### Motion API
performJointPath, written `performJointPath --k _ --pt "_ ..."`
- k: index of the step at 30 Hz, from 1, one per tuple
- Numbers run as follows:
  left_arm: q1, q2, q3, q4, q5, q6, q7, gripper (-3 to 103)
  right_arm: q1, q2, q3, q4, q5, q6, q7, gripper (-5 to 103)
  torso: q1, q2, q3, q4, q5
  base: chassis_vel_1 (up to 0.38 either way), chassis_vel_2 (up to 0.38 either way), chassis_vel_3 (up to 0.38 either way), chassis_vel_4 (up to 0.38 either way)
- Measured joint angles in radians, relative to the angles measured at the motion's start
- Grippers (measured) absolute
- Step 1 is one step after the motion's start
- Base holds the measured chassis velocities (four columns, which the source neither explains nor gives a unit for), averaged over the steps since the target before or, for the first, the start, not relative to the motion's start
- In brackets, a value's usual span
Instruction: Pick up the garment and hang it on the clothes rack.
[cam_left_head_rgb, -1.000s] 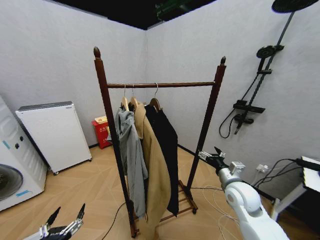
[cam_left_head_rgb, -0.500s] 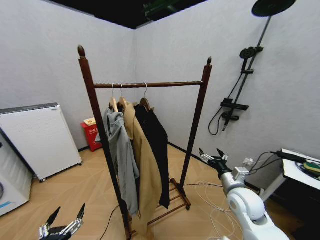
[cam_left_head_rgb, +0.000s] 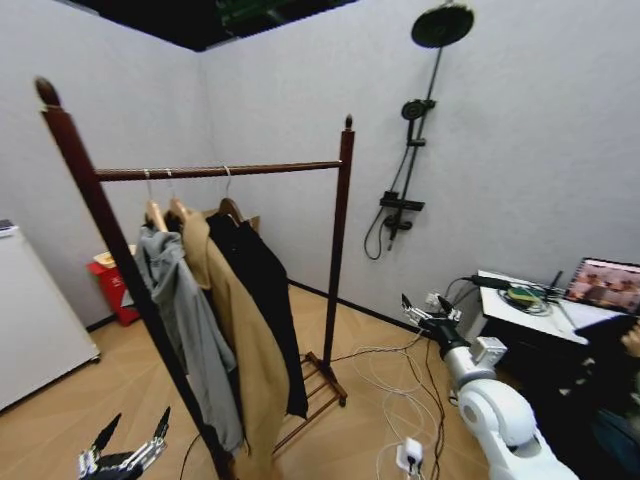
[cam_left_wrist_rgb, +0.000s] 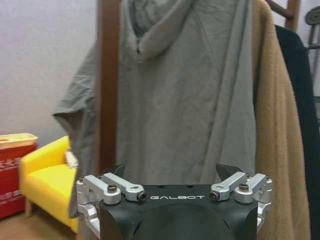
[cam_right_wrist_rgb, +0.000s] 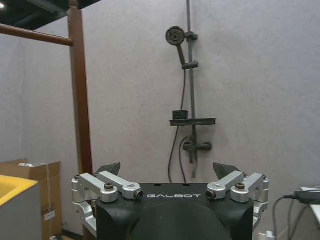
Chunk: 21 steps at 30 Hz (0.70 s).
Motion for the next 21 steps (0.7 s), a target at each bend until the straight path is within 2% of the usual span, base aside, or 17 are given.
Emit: performJointPath --k 6,14,21 --pt "0.000 0.000 0.000 0.000 0.000 0.000 0.000 100 0.005 0.010 -0.006 0.010 -0.001 0.000 -0.001 100 0.000 0.000 0.000 0.0004 0.0000 -0.120 -0.115 -0.125 -0.117" --pt "0.000 0.000 0.000 0.000 0.000 0.000 0.000 100 0.003 0.022 -0.018 0.014 -0.010 -0.003 -0.001 100 0.000 0.000 0.000 -0.0002 0.0003 -0.106 -0.126 -0.131 -0.120" --pt "0.000 0.000 0.000 0.000 0.000 0.000 0.000 100 0.011 0.033 -0.032 0.013 -0.017 -0.002 -0.001 100 0.000 0.000 0.000 0.0005 -0.0001 0.030 -0.100 -0.086 0.046"
